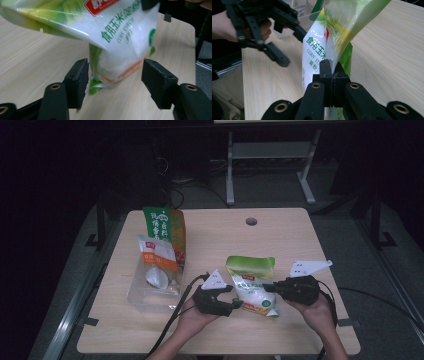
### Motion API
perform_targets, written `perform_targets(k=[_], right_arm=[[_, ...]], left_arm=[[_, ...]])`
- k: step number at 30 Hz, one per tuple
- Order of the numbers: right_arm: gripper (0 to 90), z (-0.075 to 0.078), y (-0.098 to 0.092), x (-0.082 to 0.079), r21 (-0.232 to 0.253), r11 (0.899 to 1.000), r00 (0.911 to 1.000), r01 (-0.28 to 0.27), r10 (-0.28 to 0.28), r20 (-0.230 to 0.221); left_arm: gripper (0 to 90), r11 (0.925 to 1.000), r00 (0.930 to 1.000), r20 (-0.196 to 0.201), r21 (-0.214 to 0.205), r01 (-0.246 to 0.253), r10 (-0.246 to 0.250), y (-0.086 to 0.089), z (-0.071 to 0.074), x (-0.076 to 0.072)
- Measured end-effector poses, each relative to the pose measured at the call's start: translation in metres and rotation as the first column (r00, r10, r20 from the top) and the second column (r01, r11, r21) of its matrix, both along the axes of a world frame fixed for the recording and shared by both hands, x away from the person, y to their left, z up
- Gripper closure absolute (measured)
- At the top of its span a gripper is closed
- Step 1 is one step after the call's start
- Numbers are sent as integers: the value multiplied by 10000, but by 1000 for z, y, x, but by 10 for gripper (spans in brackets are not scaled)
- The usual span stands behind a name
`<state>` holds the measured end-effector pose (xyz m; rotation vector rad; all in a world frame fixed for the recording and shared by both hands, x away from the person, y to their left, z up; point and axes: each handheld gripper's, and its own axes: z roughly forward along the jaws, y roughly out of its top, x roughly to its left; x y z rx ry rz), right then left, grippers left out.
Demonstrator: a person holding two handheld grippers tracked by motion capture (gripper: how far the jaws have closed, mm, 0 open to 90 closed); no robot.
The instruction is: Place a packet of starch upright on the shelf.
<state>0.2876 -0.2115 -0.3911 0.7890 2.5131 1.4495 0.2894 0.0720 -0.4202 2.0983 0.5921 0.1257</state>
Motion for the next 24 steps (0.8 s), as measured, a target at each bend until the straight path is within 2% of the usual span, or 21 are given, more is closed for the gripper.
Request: perform_targets(k=[4,7,10,14,18,24], right_arm=[[885,0,5,-1,-94,9996,9996,-258,258,77],[885,0,9,-1,-178,9993,9993,-341,344,152],[885,-1,12,-2,-281,9989,9990,-373,380,228],[884,-1,12,0,-313,9990,9993,-310,316,185],[884,-1,16,0,-334,9989,9992,-324,331,212],[884,-2,23,3,-353,9989,9990,-315,326,308]], left_arm=[[459,9994,9993,-358,-328,-121,109,0,0,8],[568,9982,9985,-537,-599,49,-81,1,2,10],[685,9988,9992,-387,-482,-62,44,0,3,9],[818,9975,9989,-374,-647,-299,275,3,4,11],[874,9975,9987,-198,-500,-489,480,4,4,10],[891,9968,9972,102,-297,-736,739,9,5,6]])
